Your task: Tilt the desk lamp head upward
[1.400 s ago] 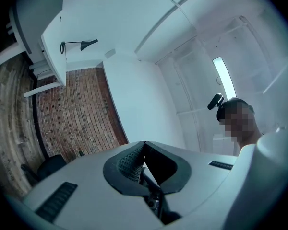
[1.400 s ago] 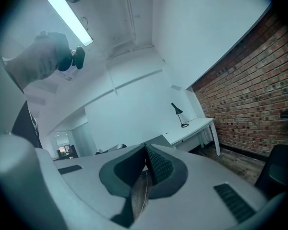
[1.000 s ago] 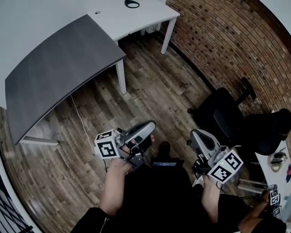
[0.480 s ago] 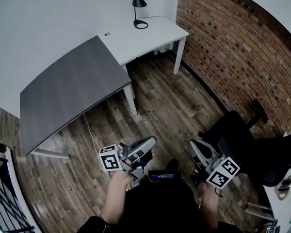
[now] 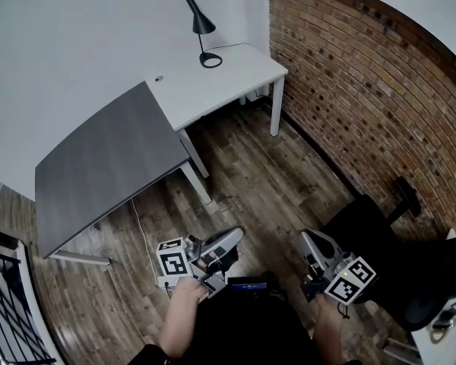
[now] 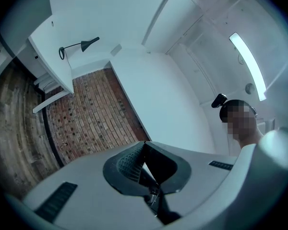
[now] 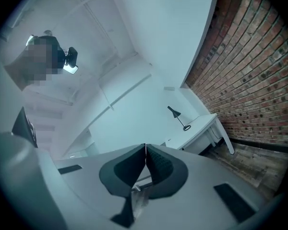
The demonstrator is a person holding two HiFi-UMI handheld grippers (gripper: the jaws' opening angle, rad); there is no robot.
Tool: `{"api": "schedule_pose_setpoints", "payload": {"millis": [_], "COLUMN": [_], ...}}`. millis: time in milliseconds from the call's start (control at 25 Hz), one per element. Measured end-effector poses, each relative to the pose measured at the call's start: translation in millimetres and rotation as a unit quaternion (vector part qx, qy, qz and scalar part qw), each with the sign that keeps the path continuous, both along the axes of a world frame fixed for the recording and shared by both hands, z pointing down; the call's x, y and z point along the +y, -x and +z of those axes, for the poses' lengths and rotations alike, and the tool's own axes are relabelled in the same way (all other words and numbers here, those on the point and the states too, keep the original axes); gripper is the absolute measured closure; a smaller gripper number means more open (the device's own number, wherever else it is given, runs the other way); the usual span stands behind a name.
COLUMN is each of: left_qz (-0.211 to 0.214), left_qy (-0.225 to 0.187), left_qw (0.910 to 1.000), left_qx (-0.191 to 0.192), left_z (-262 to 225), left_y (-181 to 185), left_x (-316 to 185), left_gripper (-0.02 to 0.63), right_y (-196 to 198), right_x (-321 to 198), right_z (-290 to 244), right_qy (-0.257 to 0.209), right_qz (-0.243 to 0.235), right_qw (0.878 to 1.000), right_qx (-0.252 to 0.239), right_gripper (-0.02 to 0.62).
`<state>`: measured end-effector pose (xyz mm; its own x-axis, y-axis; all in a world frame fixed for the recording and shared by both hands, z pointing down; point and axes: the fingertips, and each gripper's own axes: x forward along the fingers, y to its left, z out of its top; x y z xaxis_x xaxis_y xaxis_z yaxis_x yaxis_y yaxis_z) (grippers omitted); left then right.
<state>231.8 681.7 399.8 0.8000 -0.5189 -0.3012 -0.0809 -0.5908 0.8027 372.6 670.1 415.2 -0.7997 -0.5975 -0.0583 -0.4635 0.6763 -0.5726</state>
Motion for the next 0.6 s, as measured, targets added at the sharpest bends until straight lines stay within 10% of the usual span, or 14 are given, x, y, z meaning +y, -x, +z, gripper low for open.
{"api": "schedule_pose_setpoints", "payload": {"millis": [600], "left_qz": [0.016], "left_qy": [0.038], "left_qw": [0.999], "left_qx": [0.016], "left_z": [30], "left_y": [-32], "left_x": [-75], "left_gripper": [0.595], "right_y": [-19], "right_x": [-60], "right_z": [20], "right_qy": [0.031], "right_qz": [0.0], "right_qw": [1.0], "right_qx": [0.006], "right_gripper": [0.581]}}
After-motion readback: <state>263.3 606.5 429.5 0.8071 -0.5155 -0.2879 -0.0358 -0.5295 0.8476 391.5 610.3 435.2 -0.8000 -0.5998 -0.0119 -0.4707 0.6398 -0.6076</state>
